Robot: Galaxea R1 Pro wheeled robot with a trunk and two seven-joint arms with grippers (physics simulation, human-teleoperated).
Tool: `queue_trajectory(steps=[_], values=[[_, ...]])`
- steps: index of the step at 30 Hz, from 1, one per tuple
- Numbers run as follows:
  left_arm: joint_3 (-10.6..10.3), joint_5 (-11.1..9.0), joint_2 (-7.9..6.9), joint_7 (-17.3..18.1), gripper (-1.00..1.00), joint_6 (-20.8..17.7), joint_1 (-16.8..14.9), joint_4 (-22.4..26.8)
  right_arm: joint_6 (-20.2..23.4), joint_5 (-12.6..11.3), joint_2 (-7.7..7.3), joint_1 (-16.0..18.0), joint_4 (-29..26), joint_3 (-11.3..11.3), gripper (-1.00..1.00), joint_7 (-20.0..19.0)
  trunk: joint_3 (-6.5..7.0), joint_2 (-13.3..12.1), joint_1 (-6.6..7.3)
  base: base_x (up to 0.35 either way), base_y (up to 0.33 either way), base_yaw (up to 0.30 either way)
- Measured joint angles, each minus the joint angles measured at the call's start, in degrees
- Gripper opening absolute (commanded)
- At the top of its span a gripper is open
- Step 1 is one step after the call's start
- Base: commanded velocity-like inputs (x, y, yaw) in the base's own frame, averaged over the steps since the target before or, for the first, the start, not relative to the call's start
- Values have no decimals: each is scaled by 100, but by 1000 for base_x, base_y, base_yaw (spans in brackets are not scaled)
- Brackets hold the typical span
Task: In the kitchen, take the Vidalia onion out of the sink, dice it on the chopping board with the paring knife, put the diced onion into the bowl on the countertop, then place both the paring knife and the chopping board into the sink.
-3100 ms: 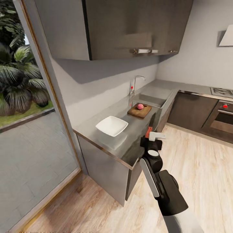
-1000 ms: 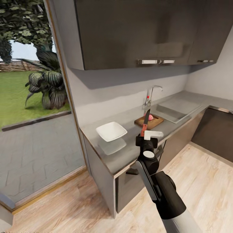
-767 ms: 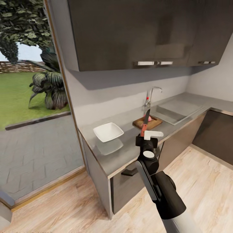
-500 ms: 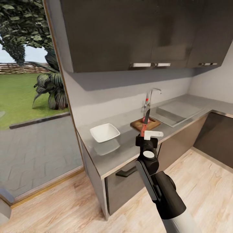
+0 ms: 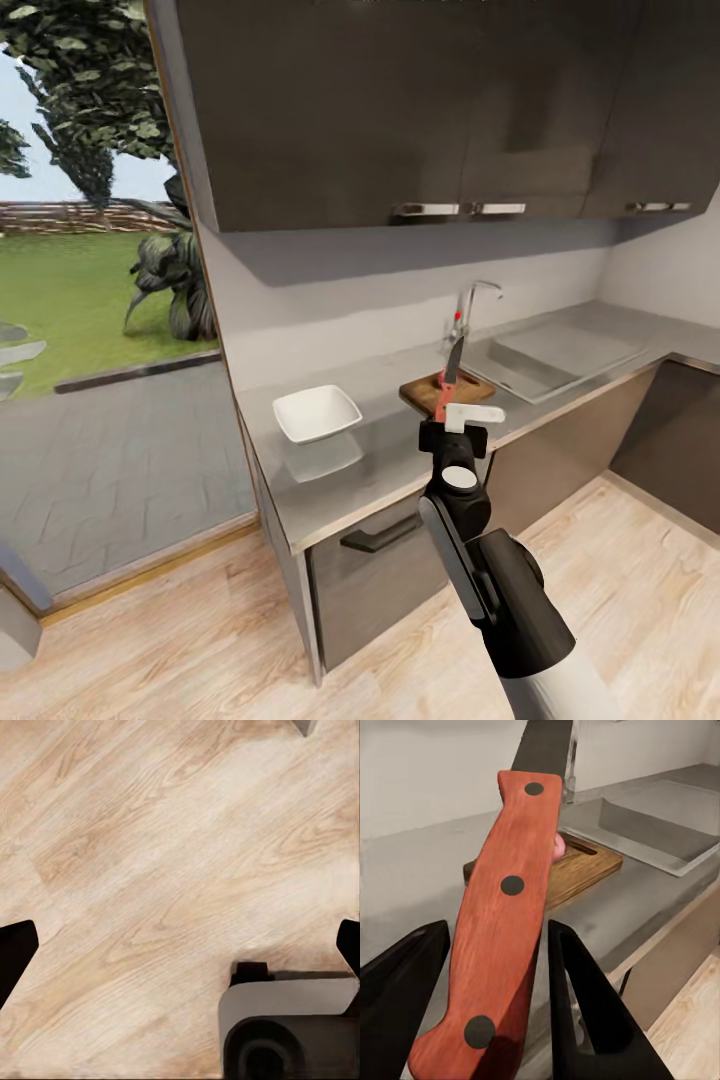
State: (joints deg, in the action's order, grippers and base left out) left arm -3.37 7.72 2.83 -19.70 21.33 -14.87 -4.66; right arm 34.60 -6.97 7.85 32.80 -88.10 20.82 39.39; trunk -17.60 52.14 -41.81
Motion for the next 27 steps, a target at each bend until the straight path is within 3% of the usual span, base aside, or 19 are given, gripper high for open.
queue_trajectory(steps=[6,16,27], values=[[2,-8,-15,1057,100,-37,203,-5,1,1,0,0,0,0,-100,1,43,0,0,0,-4,124],[8,-63,-108,1022,100,-39,463,0,1,1,0,0,0,0,-100,1,111,0,0,0,0,124],[8,-283,-128,964,100,-39,547,0,0,0,1,0,0,6,-100,0,185,0,0,0,-49,124]])
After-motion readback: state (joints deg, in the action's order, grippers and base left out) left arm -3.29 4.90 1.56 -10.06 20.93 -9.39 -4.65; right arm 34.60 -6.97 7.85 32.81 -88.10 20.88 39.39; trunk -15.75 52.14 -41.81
